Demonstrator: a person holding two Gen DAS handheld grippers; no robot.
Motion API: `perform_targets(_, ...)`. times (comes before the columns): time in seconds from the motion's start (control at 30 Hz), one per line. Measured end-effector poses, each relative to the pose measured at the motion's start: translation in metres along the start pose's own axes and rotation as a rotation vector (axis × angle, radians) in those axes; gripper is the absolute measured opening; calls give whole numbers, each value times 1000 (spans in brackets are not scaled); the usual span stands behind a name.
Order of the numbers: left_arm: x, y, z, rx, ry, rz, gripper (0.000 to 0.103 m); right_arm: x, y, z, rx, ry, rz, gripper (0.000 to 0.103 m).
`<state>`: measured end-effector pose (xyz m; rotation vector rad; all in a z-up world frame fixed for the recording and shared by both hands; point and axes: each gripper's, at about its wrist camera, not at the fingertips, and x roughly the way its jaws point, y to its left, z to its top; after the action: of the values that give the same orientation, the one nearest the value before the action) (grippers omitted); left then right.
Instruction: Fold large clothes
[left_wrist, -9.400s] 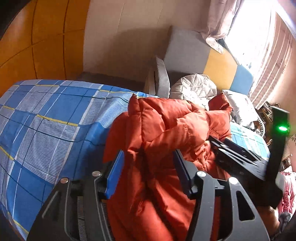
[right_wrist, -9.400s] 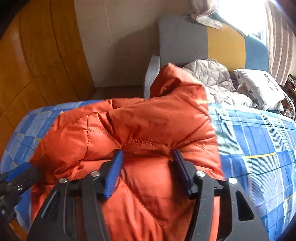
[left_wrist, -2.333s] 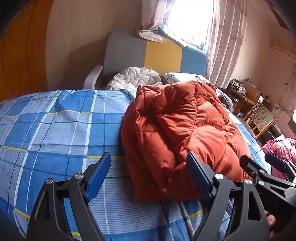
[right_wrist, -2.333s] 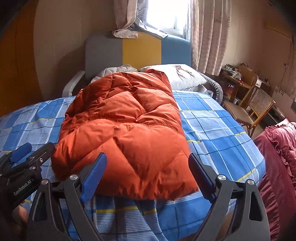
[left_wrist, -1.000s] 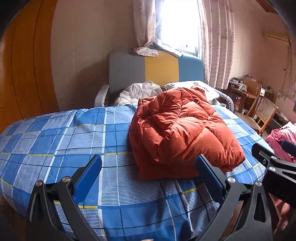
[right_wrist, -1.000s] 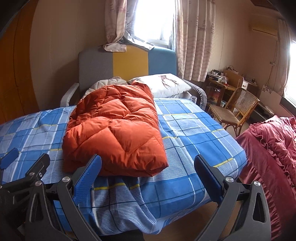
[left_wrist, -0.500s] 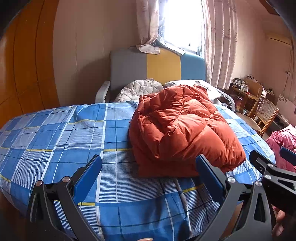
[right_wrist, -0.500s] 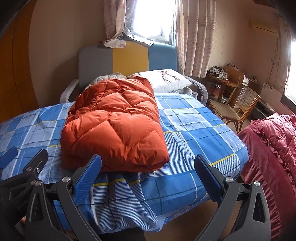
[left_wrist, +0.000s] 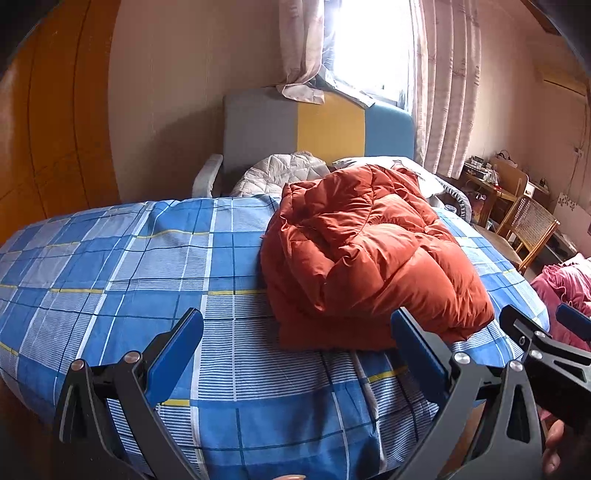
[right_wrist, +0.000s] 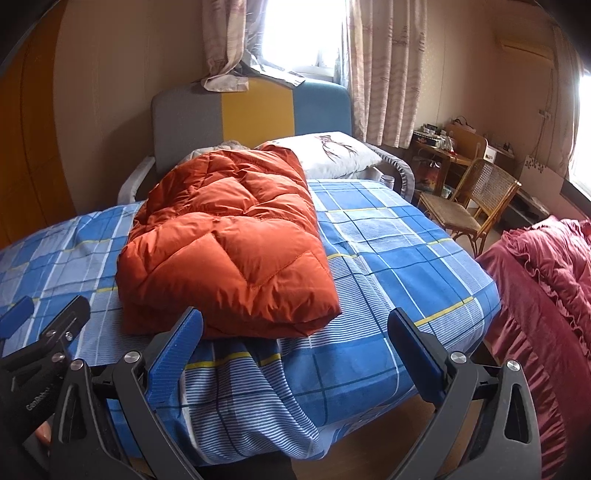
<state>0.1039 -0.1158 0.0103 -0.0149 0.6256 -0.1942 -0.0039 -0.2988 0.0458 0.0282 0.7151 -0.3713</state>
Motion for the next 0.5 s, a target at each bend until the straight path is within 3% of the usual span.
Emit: perform_targets(0.5, -7, 0, 4, 7, -17, 3, 101, 2, 0, 0, 4, 1, 3, 100)
